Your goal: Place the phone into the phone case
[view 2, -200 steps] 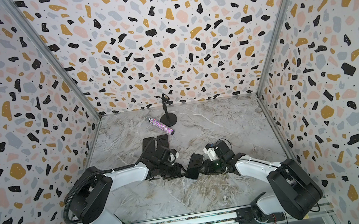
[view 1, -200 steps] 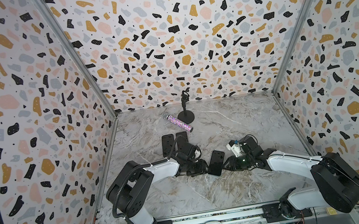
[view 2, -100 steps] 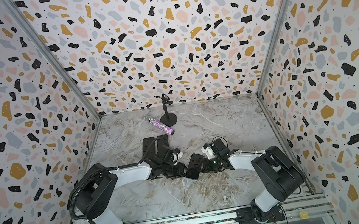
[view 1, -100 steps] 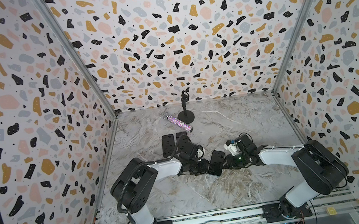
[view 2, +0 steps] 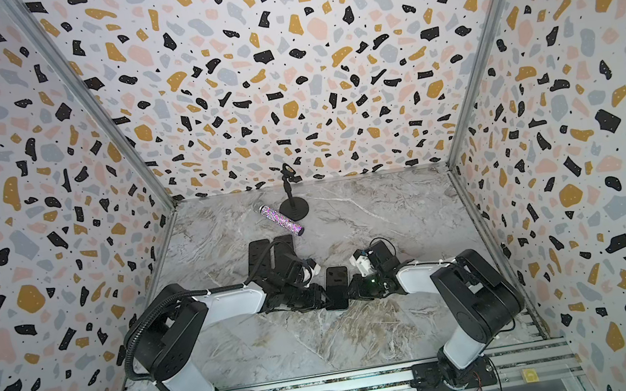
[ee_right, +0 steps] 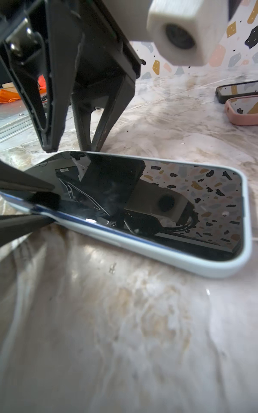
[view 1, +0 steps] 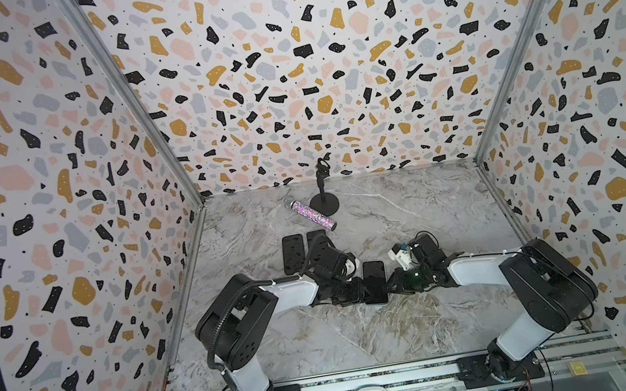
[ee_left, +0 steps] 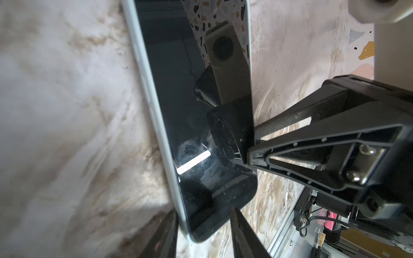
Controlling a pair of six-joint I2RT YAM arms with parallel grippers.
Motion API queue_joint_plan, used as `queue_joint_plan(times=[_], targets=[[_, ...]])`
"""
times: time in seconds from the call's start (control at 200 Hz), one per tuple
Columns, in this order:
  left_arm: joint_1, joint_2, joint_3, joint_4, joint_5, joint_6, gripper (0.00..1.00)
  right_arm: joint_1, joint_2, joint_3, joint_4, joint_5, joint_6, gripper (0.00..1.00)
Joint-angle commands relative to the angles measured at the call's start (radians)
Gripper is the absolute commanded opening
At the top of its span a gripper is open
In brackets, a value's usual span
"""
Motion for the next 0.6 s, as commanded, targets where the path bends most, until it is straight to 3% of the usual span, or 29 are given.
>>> queue_joint_plan(times=[0.0, 0.33, 0.591], targets=[[-0.013, 0.056, -0.035, -0.040, -0.015, 0.001, 0.42, 0.053, 0.089, -0.025, -0.042, 0.089, -0.023, 0.14], [-0.013, 0.031, -0.055, -0.039, -0.007, -0.002, 0.42, 0.077, 0.126, -0.004, -0.083, 0.153, -0.033, 0.10], [-0.011, -0.043, -0.101, -0.061, -0.010, -0.003, 0.47, 0.071, 0.109, 0.156, -0.221, 0.222, -0.123, 0.10]])
